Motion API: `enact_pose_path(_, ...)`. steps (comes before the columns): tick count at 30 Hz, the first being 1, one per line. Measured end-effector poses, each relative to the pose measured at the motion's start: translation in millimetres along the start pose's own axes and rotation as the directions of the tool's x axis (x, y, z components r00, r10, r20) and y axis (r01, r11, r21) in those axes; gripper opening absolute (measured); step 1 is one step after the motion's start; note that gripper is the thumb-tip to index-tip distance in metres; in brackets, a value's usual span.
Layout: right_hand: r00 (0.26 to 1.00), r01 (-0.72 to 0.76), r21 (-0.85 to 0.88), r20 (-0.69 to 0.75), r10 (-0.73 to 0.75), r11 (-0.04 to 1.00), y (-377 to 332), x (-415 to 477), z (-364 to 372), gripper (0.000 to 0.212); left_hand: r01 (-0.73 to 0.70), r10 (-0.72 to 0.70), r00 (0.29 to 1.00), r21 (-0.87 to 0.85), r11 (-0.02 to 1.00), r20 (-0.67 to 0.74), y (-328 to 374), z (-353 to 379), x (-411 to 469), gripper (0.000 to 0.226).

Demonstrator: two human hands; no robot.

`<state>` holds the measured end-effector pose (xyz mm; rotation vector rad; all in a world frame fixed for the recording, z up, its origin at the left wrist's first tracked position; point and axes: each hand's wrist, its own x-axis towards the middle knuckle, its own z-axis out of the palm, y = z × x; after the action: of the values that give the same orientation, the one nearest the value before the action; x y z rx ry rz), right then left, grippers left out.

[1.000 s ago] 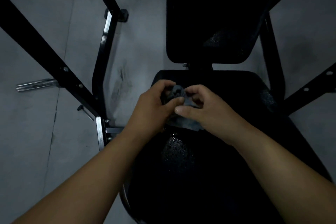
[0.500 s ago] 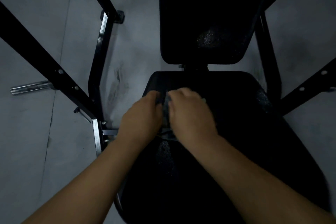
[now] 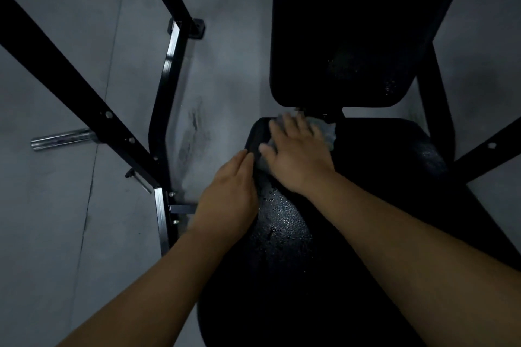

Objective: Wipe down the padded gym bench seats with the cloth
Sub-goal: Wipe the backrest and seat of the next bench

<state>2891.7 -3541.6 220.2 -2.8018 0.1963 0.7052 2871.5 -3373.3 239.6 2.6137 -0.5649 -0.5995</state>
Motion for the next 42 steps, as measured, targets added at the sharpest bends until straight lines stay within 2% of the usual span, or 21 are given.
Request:
enact_pose_path(2,0.983,0.184,-0.028,0.003,-0.184,0.983,4.0,-43.8,0.2,0.069,-0.009,0.009,1.0,0.005,1.0,0.01,-3.0,2.2,-1.0,0.058)
enact_pose_path(3,0.976,0.217,-0.02,0.018,-0.217,0.976,13.9,-57.9,-2.8,0.07,-0.007,0.007,1.0,0.001,1.0,0.012,-3.5,0.9,-1.2,0.058)
enact_pose_path(6,0.997,0.075,-0.009,0.004,-0.075,0.997,35.5,-33.9,-8.6,0.074,0.002,-0.002,1.0,-0.039,0.999,0.013,-3.7,-6.8,-4.9,0.05)
enact_pose_path(9,0.998,-0.06,-0.021,-0.027,0.059,0.998,-1.1,16.9,-6.9,0.075,0.022,-0.022,1.0,-0.034,0.999,0.0,-11.5,-10.0,-16.5,0.047)
enact_pose_path(10,1.0,-0.021,-0.029,-0.022,0.02,0.999,-18.7,18.3,-2.1,0.076,0.038,-0.039,0.999,-0.031,0.999,-0.013,-15.8,-10.4,-22.2,0.047)
enact_pose_path(12,0.985,0.174,0.001,0.014,-0.174,0.985,-38.8,-12.2,3.5,0.075,0.092,-0.093,0.995,-0.03,0.995,-0.024,-22.8,-10.5,-32.7,0.047)
enact_pose_path(15,0.92,0.39,0.035,0.028,-0.391,0.92,-15.9,-92.0,0.8,0.072,0.073,-0.074,0.997,0.009,0.997,0.003,-23.9,-8.3,-42.7,0.045)
enact_pose_path(16,0.92,0.39,0.027,0.041,-0.391,0.921,-0.3,-98.6,-0.8,0.071,0.066,-0.066,0.998,-0.001,0.998,0.018,-19.4,-10.4,-43.5,0.044)
enact_pose_path(18,0.958,0.282,-0.02,0.065,-0.28,0.959,20.7,-81.2,-3.6,0.07,0.047,-0.046,0.999,-0.045,0.998,0.027,-8.6,-12.0,-43.8,0.046)
enact_pose_path(21,0.995,0.103,-0.018,0.013,-0.103,0.995,-11.8,-56.5,-3.3,0.069,0.026,-0.026,1.0,-0.057,0.998,0.005,-1.3,-9.0,-45.6,0.049)
enact_pose_path(22,0.991,0.137,0.0,0.005,-0.137,0.991,-27.7,-71.2,2.6,0.068,0.035,-0.035,0.999,-0.058,0.998,0.002,-0.9,-8.7,-47.8,0.05)
enact_pose_path(24,0.95,0.311,0.036,-0.008,-0.311,0.95,-38.5,-129.6,10.7,0.066,0.043,-0.043,0.999,-0.058,0.997,0.011,-4.4,-9.2,-52.1,0.05)
enact_pose_path(27,0.909,0.413,0.024,0.048,-0.414,0.91,6.9,-177.5,10.9,0.068,0.032,-0.031,0.999,-0.064,0.997,0.021,-11.1,-11.4,-59.9,0.052)
enact_pose_path(28,0.922,0.386,-0.015,0.031,-0.385,0.922,23.6,-172.1,10.3,0.07,0.022,-0.021,1.0,-0.057,0.998,0.023,-10.0,-12.6,-62.0,0.052)
enact_pose_path(30,0.978,0.21,-0.027,-0.009,-0.21,0.977,32.5,-139.9,2.0,0.072,0.001,0.0,1.0,-0.049,0.999,0.014,-5.0,-15.2,-64.2,0.053)
enact_pose_path(32,0.996,0.08,-0.015,-0.025,-0.081,0.997,0.7,-124.0,3.9,0.072,-0.013,0.014,1.0,-0.038,0.999,0.004,-1.1,-16.0,-65.0,0.054)
enact_pose_path(33,0.994,0.101,-0.012,-0.03,-0.102,0.995,-17.4,-132.7,7.7,0.072,-0.02,0.02,1.0,-0.031,0.999,0.007,0.1,-15.5,-66.0,0.054)
enact_pose_path(35,0.96,0.28,0.003,-0.027,-0.28,0.96,-39.4,-176.7,14.1,0.07,-0.039,0.039,0.999,-0.026,0.999,0.003,0.0,-14.5,-67.1,0.054)
enact_pose_path(38,0.915,0.403,0.006,0.011,-0.403,0.915,-5.7,-219.4,16.3,0.066,-0.102,0.101,0.994,-0.004,0.995,-0.03,0.4,-13.1,-68.8,0.059)
enact_pose_path(39,0.926,0.377,-0.038,-0.008,-0.377,0.926,11.6,-214.2,16.6,0.065,-0.088,0.087,0.996,-0.007,0.996,-0.025,2.7,-14.1,-70.5,0.056)
enact_pose_path(42,0.99,0.099,-0.051,-0.096,-0.104,0.994,21.1,-170.1,7.4,0.07,-0.03,0.029,0.999,-0.029,0.999,-0.024,5.0,-15.1,-74.3,0.054)
